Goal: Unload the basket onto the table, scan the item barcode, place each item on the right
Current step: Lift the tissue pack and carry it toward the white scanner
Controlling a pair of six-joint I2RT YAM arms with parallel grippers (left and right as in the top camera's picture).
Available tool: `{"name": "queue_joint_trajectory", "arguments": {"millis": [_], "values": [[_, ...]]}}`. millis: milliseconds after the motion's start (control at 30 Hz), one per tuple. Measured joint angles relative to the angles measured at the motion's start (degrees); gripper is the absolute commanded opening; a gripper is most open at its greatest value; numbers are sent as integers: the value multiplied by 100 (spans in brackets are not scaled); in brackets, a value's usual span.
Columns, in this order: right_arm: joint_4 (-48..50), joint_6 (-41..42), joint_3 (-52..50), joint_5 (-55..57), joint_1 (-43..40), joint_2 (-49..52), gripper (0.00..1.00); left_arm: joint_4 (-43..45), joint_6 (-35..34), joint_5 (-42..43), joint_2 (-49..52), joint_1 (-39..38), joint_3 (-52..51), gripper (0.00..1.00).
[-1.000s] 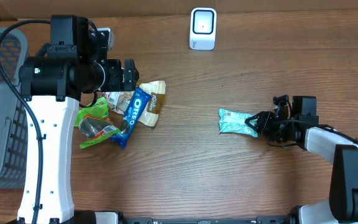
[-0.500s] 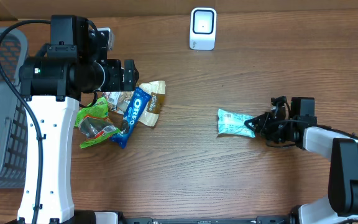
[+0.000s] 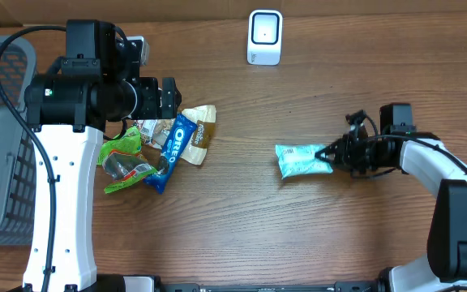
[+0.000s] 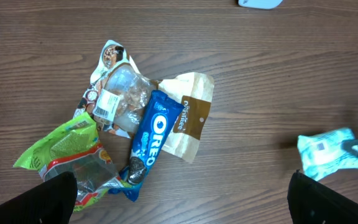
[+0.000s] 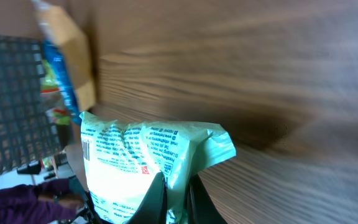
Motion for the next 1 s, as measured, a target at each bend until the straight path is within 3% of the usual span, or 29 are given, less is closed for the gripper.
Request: {"name": "queue_joint_trajectory", "arguments": {"millis": [367, 667, 1000], "values": [[354, -313, 398, -404, 0, -586, 4, -2, 0, 2, -2, 0, 0, 100], [372, -90, 887, -334, 0, -1419, 4, 0, 0, 0, 0, 0, 0, 100], [76, 433, 964, 723, 407, -1836, 4, -2, 0, 0, -2, 0, 0, 100]]}}
